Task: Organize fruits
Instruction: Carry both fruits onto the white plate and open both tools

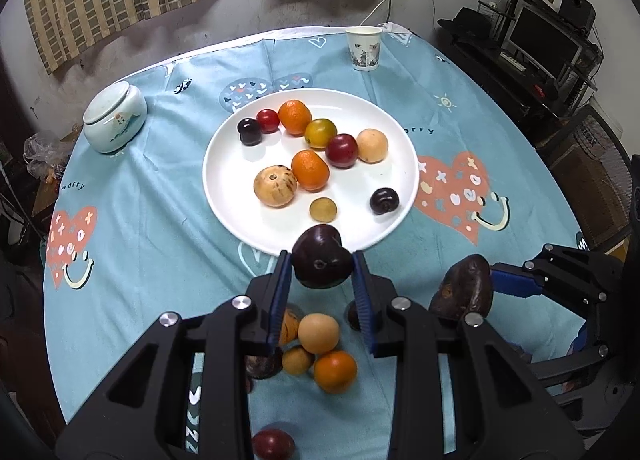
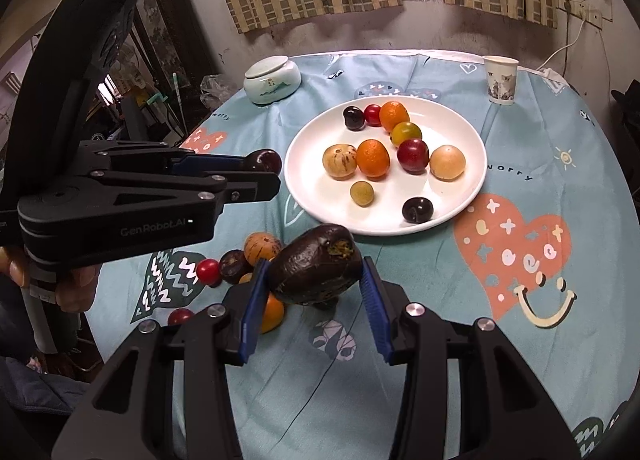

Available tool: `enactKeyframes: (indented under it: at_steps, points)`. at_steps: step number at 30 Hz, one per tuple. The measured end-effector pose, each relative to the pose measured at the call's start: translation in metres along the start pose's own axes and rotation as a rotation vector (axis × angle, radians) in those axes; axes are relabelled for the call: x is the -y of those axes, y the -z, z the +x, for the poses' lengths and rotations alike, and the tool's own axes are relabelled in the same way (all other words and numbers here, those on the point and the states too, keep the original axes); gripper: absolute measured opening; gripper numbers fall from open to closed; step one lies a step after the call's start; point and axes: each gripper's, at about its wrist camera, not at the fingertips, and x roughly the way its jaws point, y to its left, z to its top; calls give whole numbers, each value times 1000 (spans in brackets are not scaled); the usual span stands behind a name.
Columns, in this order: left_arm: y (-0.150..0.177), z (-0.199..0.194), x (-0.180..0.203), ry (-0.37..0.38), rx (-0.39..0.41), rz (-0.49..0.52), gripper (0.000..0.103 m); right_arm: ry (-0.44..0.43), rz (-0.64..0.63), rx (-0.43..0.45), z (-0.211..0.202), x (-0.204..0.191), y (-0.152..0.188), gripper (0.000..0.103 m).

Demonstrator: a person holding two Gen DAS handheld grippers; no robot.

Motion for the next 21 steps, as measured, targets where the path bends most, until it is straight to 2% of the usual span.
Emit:
enactKeyframes:
  at_steps: [12,21]
  points:
    - [-52,28,-14,-44,28,-19,31,32,13,87,13,32,-61,46]
    - [-66,56,-21,-47,-4,-28,31,31,22,75,37,46,-80,46]
